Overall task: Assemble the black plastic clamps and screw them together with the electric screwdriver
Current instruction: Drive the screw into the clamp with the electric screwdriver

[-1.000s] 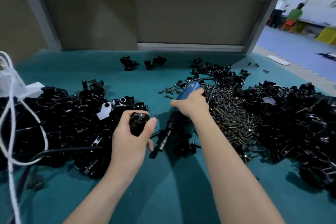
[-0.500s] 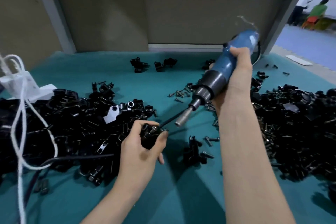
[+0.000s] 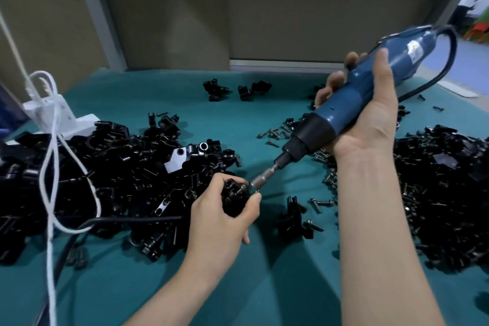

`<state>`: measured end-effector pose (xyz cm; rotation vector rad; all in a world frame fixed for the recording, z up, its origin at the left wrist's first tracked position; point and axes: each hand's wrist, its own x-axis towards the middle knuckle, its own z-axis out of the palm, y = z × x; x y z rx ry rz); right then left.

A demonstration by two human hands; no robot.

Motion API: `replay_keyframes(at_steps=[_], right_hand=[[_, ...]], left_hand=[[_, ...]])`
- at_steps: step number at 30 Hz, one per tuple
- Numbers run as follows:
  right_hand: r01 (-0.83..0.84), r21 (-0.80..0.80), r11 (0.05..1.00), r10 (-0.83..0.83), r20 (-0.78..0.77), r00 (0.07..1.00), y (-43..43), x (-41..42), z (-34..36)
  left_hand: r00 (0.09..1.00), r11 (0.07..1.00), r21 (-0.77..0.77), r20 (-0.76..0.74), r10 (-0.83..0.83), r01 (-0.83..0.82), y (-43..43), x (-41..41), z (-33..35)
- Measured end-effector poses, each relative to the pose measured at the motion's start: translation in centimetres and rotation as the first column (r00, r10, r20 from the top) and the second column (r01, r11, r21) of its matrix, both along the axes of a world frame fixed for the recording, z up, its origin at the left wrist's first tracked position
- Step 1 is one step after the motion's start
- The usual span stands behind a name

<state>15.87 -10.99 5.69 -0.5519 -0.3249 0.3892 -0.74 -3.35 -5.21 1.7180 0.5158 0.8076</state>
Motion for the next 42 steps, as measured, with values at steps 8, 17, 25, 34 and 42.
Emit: replay_keyframes(at_steps=[8, 17, 25, 34, 42], right_hand=[[0.041, -0.058, 0.997, -0.042, -0.006, 0.999, 0.8, -0.3, 0.1], [0.046, -0.093, 0.995, -0.046, -0.001, 0.999, 1.0, -0.6, 0.1], [0.059, -0.099, 0.993, -0.058, 0.017, 0.998, 1.0, -0.5, -0.1], [0.066, -0.113, 0.991, -0.065, 0.017, 0.998, 1.1, -0.7, 0.0], [0.067, -0.133, 0.989, -0.065, 0.02, 0.998, 1.5, -0.7, -0.2]], left_hand=[[1.0, 1.0, -0.004, 0.011, 0.016, -0.016, -0.3, 0.0, -0.1], [1.0, 0.999, 0.037, -0.004, 0.003, -0.003, -0.1, 0.1, -0.7], [1.0, 0.998, 0.059, -0.005, -0.003, 0.004, 0.0, 0.2, -1.1], [1.0, 0.998, 0.056, 0.002, 0.004, -0.004, 0.0, 0.4, -1.4], [1.0, 0.999, 0.032, -0.001, 0.003, -0.003, 0.2, 0.4, -1.6]])
